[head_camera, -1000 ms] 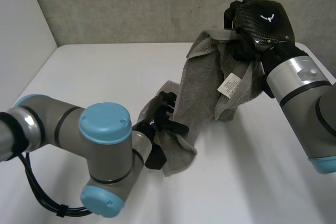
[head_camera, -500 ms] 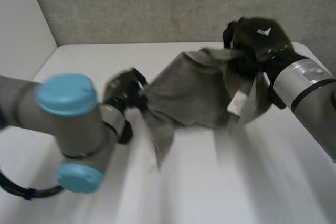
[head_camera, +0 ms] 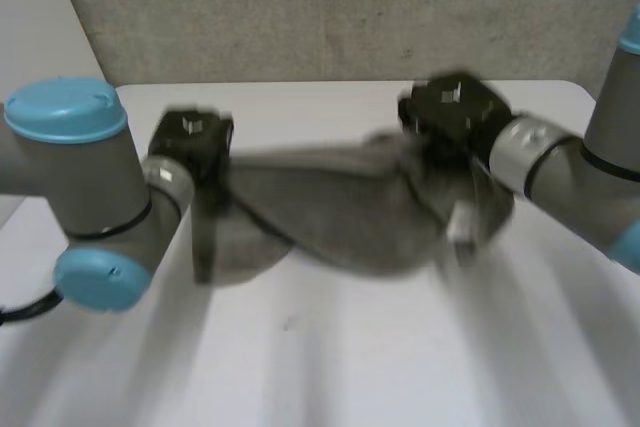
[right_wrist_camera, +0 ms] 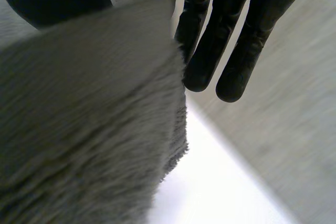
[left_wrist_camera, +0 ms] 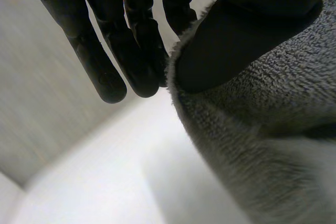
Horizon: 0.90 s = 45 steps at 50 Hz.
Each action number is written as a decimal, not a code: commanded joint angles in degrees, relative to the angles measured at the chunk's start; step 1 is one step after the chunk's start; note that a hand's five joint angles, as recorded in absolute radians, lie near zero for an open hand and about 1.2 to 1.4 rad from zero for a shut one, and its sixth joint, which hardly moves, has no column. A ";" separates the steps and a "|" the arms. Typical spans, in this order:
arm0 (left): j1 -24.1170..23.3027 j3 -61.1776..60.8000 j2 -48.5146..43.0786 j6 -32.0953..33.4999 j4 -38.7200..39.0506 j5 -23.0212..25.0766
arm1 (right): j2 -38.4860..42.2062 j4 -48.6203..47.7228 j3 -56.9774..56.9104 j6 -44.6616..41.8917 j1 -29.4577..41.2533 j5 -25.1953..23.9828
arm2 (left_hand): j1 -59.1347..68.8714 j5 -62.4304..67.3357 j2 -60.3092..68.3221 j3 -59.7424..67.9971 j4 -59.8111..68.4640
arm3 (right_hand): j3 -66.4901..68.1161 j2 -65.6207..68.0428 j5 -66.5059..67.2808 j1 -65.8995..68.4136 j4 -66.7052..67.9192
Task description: Fold the towel.
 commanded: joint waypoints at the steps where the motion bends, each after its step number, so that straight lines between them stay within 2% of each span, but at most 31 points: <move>1: 2.17 5.83 2.17 -0.24 41.16 -0.34 | -2.25 -39.03 -0.60 17.50 0.26 10.65 | 11.56 10.64 10.20 10.30 10.28 | 11.70 12.26 18.21 22.68 11.37; 2: 2.18 5.83 2.19 -0.25 41.24 -0.34 | -2.27 -39.08 -0.59 17.52 0.26 10.67 | 11.56 10.64 10.20 10.30 10.28 | 11.70 12.26 18.21 22.68 11.37; 3: 2.26 5.13 3.32 -0.16 46.55 -0.34 | -2.96 -39.69 -0.24 17.86 0.34 11.63 | 11.56 10.64 10.20 10.30 10.28 | 11.70 12.26 18.21 22.68 11.37; 5: 2.26 4.16 4.21 -0.16 47.48 -0.17 | -3.14 -38.02 -0.68 17.78 0.26 11.55 | 11.56 10.64 10.20 10.30 10.28 | 11.70 12.26 18.21 22.68 11.37; 7: 2.44 3.01 4.91 -0.16 46.87 -0.17 | -2.71 -30.77 -2.16 17.78 0.17 9.97 | 11.56 10.64 10.20 10.30 10.28 | 11.70 12.26 18.21 22.68 11.37; 13: 2.26 -5.34 6.93 -0.07 40.71 -0.08 | -0.24 -19.92 -4.37 17.08 -0.27 6.98 | 11.56 10.64 10.20 10.30 10.28 | 11.70 12.26 18.21 22.68 11.37; 18: 2.18 -14.63 7.28 0.11 31.42 -0.08 | 1.07 -10.71 -3.32 11.56 -0.71 4.26 | 11.56 10.64 10.20 10.30 10.28 | 11.70 12.26 18.21 22.68 11.37; 27: 1.21 -22.83 10.71 0.02 22.17 -0.34 | 1.25 -2.34 -2.88 8.82 -3.61 3.81 | 11.56 10.64 10.20 10.30 10.28 | 11.70 12.26 18.21 22.68 11.37; 36: -5.29 -26.87 8.61 -0.51 18.57 -0.34 | 8.70 2.67 -4.37 6.45 -5.63 4.60 | 11.56 10.64 10.20 10.30 10.28 | 11.70 12.26 18.21 22.68 11.37; 38: -6.09 -26.87 6.67 -0.51 18.56 -0.34 | 10.48 3.02 -4.72 5.12 -6.07 4.78 | 11.56 10.64 10.20 10.30 10.28 | 7.56 8.12 14.07 18.53 7.22; 39: -6.96 -26.78 5.02 -0.51 18.56 -0.43 | 12.22 3.11 -5.24 3.82 -6.51 5.22 | 11.56 10.64 10.20 10.30 10.28 | -0.93 -0.38 5.57 10.04 -1.27; 40: -6.96 -26.78 5.00 -0.51 18.56 -0.43 | 13.63 3.28 -5.94 2.76 -6.77 6.09 | 11.56 10.64 10.20 10.30 10.28 | -15.84 -15.28 -9.33 -4.87 -16.18; 41: -7.84 -26.35 3.61 -0.51 18.56 -0.60 | 13.64 3.29 -5.95 2.75 -6.77 6.10 | 11.56 10.64 10.20 10.30 10.28 | -15.99 -15.43 -9.48 -5.02 -16.33; 42: -8.54 -26.08 2.72 -0.42 18.56 -0.78 | 14.34 3.29 -6.39 2.23 -7.21 7.66 | 11.56 10.64 10.20 10.30 10.28 | -29.65 -29.09 -23.14 -18.67 -29.99; 43: -8.55 -26.08 2.71 -0.42 18.56 -0.78 | 14.35 3.29 -6.39 2.22 -7.21 7.68 | 11.56 10.64 10.20 10.30 10.28 | -29.78 -29.22 -23.28 -18.81 -30.12; 45: -9.07 -25.55 2.36 -0.33 18.56 -0.69 | 14.17 3.29 -6.57 2.22 -8.26 11.44 | 11.56 10.64 10.20 10.30 10.28 | -58.30 -57.74 -51.79 -47.32 -58.63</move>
